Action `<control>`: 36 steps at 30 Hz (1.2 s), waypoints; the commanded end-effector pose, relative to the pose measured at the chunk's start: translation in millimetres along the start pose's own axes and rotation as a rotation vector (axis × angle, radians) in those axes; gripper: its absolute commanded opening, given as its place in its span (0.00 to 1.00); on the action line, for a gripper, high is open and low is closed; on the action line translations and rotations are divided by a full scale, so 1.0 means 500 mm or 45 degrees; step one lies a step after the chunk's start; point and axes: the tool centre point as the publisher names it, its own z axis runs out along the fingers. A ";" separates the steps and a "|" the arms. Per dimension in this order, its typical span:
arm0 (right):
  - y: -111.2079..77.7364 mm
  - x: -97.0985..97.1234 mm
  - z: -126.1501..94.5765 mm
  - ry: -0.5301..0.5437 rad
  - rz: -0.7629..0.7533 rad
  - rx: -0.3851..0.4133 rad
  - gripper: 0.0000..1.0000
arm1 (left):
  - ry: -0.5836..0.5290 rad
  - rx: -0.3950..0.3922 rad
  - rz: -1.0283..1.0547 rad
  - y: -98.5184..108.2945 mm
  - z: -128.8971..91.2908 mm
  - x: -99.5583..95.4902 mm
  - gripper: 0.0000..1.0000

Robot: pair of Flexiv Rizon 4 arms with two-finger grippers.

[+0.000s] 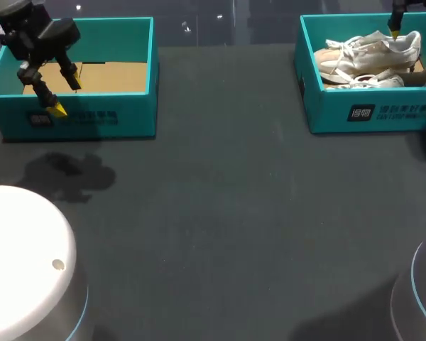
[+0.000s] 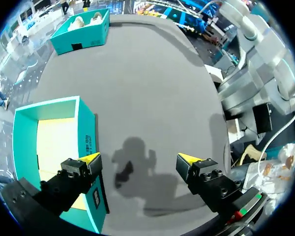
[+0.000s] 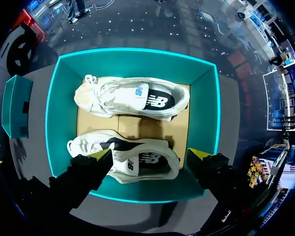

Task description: Take the shoe out of the shoebox, open the shoe tongue, remove and reinsert the insole, then place the shoe into the shoebox

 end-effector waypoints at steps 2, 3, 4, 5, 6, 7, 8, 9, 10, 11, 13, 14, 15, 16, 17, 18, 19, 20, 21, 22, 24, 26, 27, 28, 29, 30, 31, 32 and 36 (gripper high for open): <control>-0.012 0.002 -0.002 -0.003 0.002 -0.026 1.00 | -0.261 -0.057 -0.805 0.014 -0.013 0.030 1.00; -0.012 0.002 -0.002 -0.003 0.002 -0.026 1.00 | -0.261 -0.057 -0.805 0.014 -0.013 0.030 1.00; -0.012 0.002 -0.002 -0.003 0.002 -0.026 1.00 | -0.261 -0.057 -0.805 0.014 -0.013 0.030 1.00; -0.012 0.002 -0.002 -0.003 0.002 -0.026 1.00 | -0.261 -0.057 -0.805 0.014 -0.013 0.030 1.00; -0.012 0.002 -0.002 -0.003 0.002 -0.026 1.00 | -0.261 -0.057 -0.805 0.014 -0.013 0.030 1.00; -0.012 0.002 -0.002 -0.003 0.002 -0.026 1.00 | -0.261 -0.057 -0.805 0.014 -0.013 0.030 1.00; -0.012 0.002 -0.002 -0.003 0.002 -0.026 1.00 | -0.261 -0.057 -0.805 0.014 -0.013 0.030 1.00; -0.012 0.002 -0.002 -0.003 0.002 -0.026 1.00 | -0.261 -0.057 -0.805 0.014 -0.013 0.030 1.00; -0.012 0.002 -0.002 -0.003 0.002 -0.026 1.00 | -0.261 -0.057 -0.805 0.014 -0.013 0.030 1.00; -0.012 0.002 -0.002 -0.003 0.002 -0.026 1.00 | -0.261 -0.057 -0.805 0.014 -0.013 0.030 1.00; -0.012 0.002 -0.003 -0.002 0.051 0.011 1.00 | -0.262 -0.027 -0.861 0.013 -0.015 0.026 1.00; -0.017 0.001 -0.005 -0.039 0.091 -0.008 1.00 | -0.263 -0.024 -0.952 0.012 -0.017 0.026 1.00; -0.022 0.003 -0.008 -0.042 0.126 -0.009 1.00 | -0.269 -0.015 -1.009 0.015 -0.017 0.021 1.00; -0.029 0.005 -0.013 -0.043 0.146 -0.004 1.00 | -0.257 0.002 -1.047 0.019 -0.018 0.018 1.00; -0.033 0.006 -0.015 -0.052 0.160 -0.004 1.00 | -0.260 -0.007 -1.117 0.023 -0.019 0.013 1.00; -0.042 0.011 -0.021 -0.068 0.190 -0.001 1.00 | -0.263 -0.015 -1.171 0.028 -0.019 0.006 1.00; -0.048 0.013 -0.025 -0.076 0.214 0.012 1.00 | -0.245 0.002 -1.225 0.035 -0.021 0.002 1.00; -0.054 0.015 -0.029 -0.076 0.222 0.014 1.00 | -0.237 -0.007 -1.297 0.040 -0.022 -0.008 1.00; -0.062 0.018 -0.034 -0.068 0.228 0.012 1.00 | -0.244 0.000 -1.310 0.044 -0.022 -0.011 1.00; -0.068 0.021 -0.037 -0.061 0.230 0.014 1.00 | -0.247 -0.002 -1.363 0.049 -0.022 -0.015 1.00; -0.082 0.029 -0.044 -0.049 0.236 0.016 1.00 | -0.246 -0.025 -1.432 0.056 -0.022 -0.025 1.00; -0.097 0.039 -0.048 -0.040 0.228 0.019 1.00 | -0.248 -0.068 -1.535 0.064 -0.019 -0.038 1.00; -0.104 0.043 -0.049 -0.041 0.222 0.023 1.00 | -0.241 -0.079 -1.574 0.068 -0.019 -0.043 1.00; -0.111 0.047 -0.048 -0.034 0.210 0.026 1.00 | -0.240 -0.108 -1.659 0.073 -0.019 -0.051 1.00; -0.117 0.050 -0.047 -0.033 0.209 0.027 1.00 | -0.236 -0.119 -1.703 0.078 -0.019 -0.057 1.00; -0.120 0.052 -0.045 -0.032 0.213 0.034 1.00 | -0.216 -0.118 -1.753 0.084 -0.022 -0.062 1.00; -0.125 0.053 -0.042 -0.026 0.215 0.041 1.00 | -0.223 -0.124 -1.785 0.089 -0.024 -0.066 1.00; -0.129 0.055 -0.040 -0.019 0.216 0.048 1.00 | -0.236 -0.127 -1.822 0.094 -0.027 -0.069 1.00; -0.146 0.062 -0.032 -0.003 0.224 0.067 1.00 | -0.224 -0.136 -1.915 0.116 -0.036 -0.080 1.00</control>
